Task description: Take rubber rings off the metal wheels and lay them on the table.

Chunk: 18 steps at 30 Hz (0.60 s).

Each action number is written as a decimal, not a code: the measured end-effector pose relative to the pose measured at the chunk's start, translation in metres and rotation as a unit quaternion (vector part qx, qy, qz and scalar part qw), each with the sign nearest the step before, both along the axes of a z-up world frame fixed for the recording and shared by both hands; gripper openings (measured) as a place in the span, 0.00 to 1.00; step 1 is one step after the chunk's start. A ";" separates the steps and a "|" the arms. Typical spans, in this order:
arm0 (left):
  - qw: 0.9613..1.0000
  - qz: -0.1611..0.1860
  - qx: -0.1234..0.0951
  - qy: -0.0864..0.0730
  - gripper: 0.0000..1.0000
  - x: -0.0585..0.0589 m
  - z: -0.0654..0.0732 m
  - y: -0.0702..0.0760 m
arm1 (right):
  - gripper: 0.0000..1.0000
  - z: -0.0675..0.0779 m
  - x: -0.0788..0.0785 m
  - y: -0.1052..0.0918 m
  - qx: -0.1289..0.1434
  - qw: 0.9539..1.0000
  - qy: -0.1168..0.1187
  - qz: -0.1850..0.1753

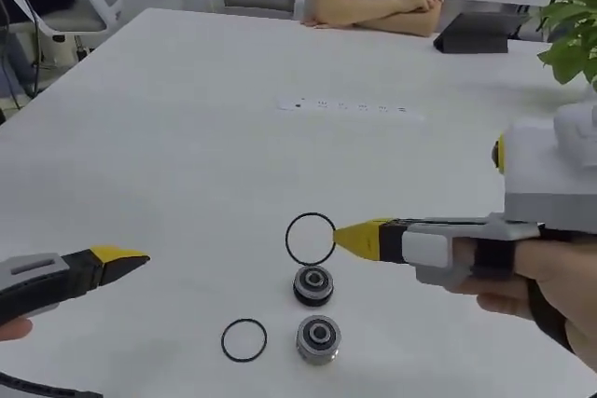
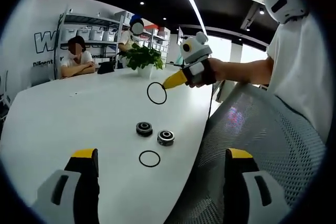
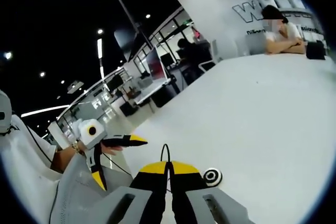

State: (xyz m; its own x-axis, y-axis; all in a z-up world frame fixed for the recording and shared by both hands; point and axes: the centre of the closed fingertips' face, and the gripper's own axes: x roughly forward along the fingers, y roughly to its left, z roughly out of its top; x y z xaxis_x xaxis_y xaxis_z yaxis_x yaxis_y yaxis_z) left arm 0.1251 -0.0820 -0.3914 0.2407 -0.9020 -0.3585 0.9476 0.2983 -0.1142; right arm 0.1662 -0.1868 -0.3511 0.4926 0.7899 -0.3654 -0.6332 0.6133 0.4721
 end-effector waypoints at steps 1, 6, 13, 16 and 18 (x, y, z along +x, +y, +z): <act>1.000 0.000 -0.001 -0.001 0.99 0.000 0.001 0.000 | 0.00 0.000 0.000 0.003 -0.001 1.000 -0.001 0.004; 1.000 0.001 -0.001 -0.002 0.99 -0.001 0.001 0.001 | 0.00 0.003 0.002 0.016 -0.015 0.999 -0.009 0.027; 1.000 0.001 0.000 0.000 0.99 -0.003 0.001 0.001 | 0.00 0.003 0.003 0.034 -0.032 0.998 -0.015 0.055; 1.000 0.002 0.000 0.001 0.99 -0.003 0.001 0.001 | 0.00 -0.003 0.003 0.045 -0.044 0.997 -0.012 0.066; 1.000 0.003 0.000 0.002 0.99 -0.003 0.001 0.001 | 0.00 -0.010 0.002 0.052 -0.057 0.995 -0.009 0.077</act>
